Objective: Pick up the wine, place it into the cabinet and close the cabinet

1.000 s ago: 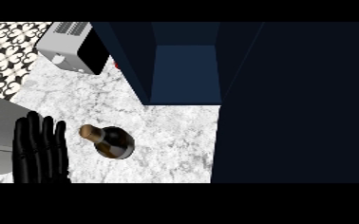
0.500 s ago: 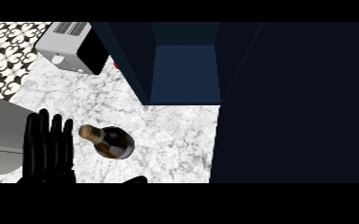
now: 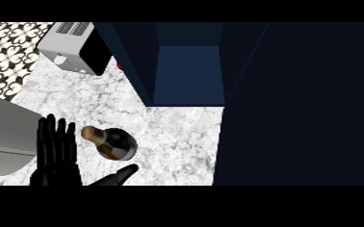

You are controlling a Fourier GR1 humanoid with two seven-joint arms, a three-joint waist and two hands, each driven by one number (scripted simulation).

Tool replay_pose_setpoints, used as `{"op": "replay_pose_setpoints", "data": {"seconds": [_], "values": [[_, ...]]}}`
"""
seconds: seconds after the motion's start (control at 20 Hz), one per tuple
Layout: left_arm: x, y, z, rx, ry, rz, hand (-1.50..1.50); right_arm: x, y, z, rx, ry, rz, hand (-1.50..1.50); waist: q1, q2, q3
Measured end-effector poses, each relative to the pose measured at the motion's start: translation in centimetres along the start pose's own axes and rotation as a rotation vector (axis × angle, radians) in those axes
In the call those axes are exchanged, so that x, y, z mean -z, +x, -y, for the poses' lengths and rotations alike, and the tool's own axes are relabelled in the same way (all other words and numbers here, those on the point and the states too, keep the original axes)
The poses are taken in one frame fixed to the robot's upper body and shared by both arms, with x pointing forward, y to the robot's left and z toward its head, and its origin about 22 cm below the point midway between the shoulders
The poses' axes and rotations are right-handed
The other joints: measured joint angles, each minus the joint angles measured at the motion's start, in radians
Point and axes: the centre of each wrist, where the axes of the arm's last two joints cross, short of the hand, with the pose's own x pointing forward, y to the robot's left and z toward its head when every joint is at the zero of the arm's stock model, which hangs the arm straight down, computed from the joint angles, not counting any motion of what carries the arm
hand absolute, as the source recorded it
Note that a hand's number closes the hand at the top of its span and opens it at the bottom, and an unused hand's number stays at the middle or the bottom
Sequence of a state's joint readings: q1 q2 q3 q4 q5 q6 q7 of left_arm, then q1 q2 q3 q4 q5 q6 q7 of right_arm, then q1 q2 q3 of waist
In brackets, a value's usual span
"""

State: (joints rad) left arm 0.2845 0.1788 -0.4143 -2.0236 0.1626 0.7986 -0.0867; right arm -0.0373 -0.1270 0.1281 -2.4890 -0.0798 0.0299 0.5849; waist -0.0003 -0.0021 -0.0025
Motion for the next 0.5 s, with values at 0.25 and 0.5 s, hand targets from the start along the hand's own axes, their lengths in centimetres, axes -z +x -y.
{"op": "replay_pose_setpoints", "data": {"seconds": [0.25,0.5], "values": [[-0.1,-2.9,-2.0,-0.007,0.003,-0.01,-1.5,-0.1,0.1,-0.1,0.005,0.007,-0.011,-1.5,0.0,0.0,0.001],[0.7,-5.4,-3.1,-0.014,-0.003,-0.024,-1.5,0.3,0.5,-0.1,0.0,0.006,-0.014,-1.5,-0.002,0.0,0.001]]}}
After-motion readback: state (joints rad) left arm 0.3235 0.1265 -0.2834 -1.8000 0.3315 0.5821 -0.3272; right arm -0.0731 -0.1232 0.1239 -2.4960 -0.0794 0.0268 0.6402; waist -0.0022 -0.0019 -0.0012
